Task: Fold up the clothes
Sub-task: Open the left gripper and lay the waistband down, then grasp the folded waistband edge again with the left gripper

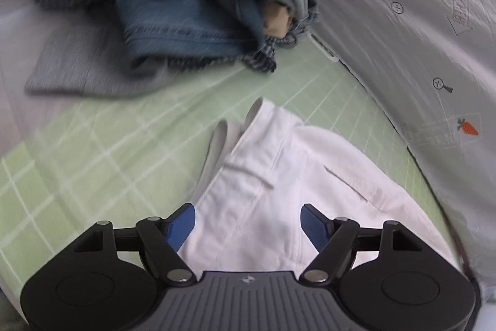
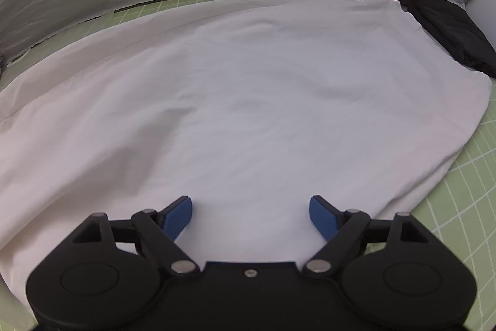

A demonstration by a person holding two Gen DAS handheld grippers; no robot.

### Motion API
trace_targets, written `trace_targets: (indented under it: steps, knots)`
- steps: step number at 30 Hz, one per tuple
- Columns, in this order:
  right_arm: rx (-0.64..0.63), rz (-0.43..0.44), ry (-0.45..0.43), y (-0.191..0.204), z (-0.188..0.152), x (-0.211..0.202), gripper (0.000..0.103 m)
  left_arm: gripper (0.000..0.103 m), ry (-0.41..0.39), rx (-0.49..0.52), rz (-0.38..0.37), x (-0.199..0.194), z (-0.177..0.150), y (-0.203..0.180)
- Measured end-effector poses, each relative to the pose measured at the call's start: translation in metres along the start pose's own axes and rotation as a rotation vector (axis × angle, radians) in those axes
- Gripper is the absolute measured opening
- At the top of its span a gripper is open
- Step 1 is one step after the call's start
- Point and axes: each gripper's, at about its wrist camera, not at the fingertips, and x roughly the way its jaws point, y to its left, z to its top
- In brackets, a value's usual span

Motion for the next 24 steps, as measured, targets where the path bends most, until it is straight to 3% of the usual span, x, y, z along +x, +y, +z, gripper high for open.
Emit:
trace_targets:
  steps: [4, 10, 15, 17, 24]
  knots:
    - [-0.003, -0.001, -0.002, 0.0, -0.002, 0.0, 0.086, 0.082, 0.02, -0.098, -0.057, -0.003, -0.014, 0.011]
    - [-0.002, 0.003, 0.003, -0.002, -0.002, -0.001, 0.087, 0.083, 0.054, -0.242, -0.122, -0.007, -0.021, 0.023]
    - [0.007, 0.003, 0.006, -0.002, -0.004, -0.002, 0.089, 0.083, 0.177, -0.414, -0.217, 0.0, -0.039, 0.037]
    - [0.008, 0.003, 0.004, -0.002, -0.004, -0.002, 0.09, 0.083, 0.22, -0.426, -0.227, 0.01, -0.044, 0.037]
    - [0.001, 0.014, -0.003, -0.001, -0.006, 0.0, 0.097, 0.083, 0.225, -0.436, -0.242, 0.024, -0.045, 0.034]
